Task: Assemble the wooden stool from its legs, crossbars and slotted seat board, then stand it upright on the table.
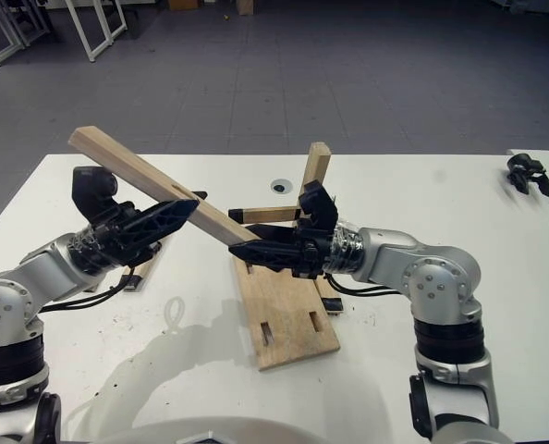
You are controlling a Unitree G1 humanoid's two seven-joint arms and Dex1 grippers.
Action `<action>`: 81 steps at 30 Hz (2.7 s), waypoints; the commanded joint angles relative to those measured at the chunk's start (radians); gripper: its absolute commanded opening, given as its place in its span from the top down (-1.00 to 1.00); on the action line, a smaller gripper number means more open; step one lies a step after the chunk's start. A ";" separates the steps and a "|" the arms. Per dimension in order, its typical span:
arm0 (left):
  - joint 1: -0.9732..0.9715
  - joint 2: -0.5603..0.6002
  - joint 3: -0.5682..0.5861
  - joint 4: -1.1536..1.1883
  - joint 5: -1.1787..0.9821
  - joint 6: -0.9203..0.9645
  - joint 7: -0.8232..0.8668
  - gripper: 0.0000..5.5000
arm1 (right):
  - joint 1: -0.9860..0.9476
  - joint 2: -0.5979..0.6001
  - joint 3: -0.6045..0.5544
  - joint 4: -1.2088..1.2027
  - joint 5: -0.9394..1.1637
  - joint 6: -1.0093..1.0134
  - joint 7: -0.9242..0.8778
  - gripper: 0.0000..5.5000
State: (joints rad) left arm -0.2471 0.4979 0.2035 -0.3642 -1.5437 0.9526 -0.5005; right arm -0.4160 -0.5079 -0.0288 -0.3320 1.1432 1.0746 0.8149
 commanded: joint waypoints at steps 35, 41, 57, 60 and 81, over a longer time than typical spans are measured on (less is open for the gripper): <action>-0.114 0.047 -0.304 0.368 0.948 -0.486 -0.441 0.26 | 0.246 -0.353 0.422 0.022 -0.873 -0.505 0.190 -0.07; -0.126 0.013 -0.328 0.441 1.000 -0.504 -0.486 0.26 | 0.271 -0.356 0.465 0.086 -0.965 -0.580 0.203 -0.07; -0.243 0.030 -0.452 0.707 1.165 -0.537 -0.697 0.26 | 0.271 -0.352 0.480 0.121 -0.994 -0.600 0.211 -0.07; -0.302 0.013 -0.458 0.799 1.161 -0.495 -0.727 0.26 | 0.267 -0.346 0.482 0.124 -0.998 -0.599 0.206 -0.07; -0.391 -0.020 -0.560 0.935 1.263 -0.424 -0.739 0.26 | 0.249 -0.360 0.540 0.180 -1.254 -0.765 0.118 -0.07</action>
State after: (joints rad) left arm -0.7030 0.4674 -0.2727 0.5263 -0.3871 0.4660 -1.2375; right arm -0.2144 -0.8387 0.4693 -0.2607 0.0325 0.2743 0.9843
